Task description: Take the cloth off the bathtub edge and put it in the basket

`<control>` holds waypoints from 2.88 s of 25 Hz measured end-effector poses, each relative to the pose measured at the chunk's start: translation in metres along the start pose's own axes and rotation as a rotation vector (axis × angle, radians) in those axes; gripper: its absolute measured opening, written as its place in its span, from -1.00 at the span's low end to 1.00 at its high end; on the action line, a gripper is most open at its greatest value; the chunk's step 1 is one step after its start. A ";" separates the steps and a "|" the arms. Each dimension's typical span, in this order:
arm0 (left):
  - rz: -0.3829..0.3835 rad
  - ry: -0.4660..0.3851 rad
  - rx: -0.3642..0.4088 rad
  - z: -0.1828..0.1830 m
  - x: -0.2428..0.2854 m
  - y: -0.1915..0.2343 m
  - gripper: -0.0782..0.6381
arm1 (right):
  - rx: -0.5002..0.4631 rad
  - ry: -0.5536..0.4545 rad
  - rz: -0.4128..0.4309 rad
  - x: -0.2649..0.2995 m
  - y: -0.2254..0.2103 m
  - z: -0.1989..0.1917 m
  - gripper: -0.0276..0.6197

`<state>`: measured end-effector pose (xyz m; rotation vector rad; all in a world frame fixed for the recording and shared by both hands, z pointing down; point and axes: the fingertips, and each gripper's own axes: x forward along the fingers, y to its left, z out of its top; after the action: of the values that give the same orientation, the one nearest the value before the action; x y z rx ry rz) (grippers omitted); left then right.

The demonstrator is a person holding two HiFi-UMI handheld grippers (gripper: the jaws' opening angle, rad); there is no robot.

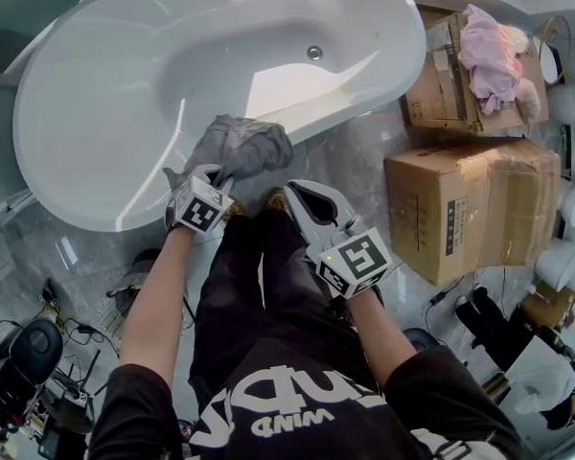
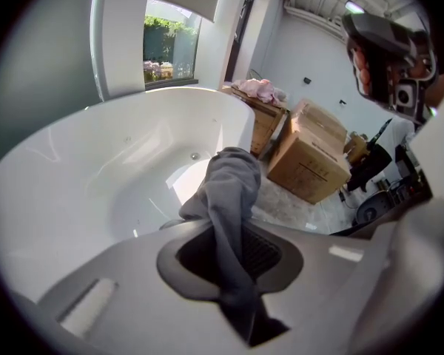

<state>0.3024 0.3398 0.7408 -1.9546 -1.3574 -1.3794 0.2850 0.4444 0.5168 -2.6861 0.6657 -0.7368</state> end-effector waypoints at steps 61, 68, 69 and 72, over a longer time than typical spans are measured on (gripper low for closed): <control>0.523 -0.858 -0.536 0.035 -0.444 -0.116 -0.64 | -0.404 -0.063 0.607 -0.006 0.180 0.145 -0.89; 0.763 -0.913 -0.761 -0.042 -0.477 -0.143 -0.64 | -0.473 0.039 0.877 0.018 0.267 0.108 -0.89; 0.800 -0.920 -0.791 -0.051 -0.481 -0.148 -0.64 | -0.484 0.057 0.921 0.020 0.280 0.102 -0.89; 0.908 -0.952 -0.889 -0.081 -0.495 -0.165 -0.64 | -0.521 0.114 1.058 0.023 0.324 0.079 -0.89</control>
<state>0.0953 0.1149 0.3104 -3.3877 0.2023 -0.5608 0.2290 0.1673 0.3392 -2.1222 2.2726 -0.4256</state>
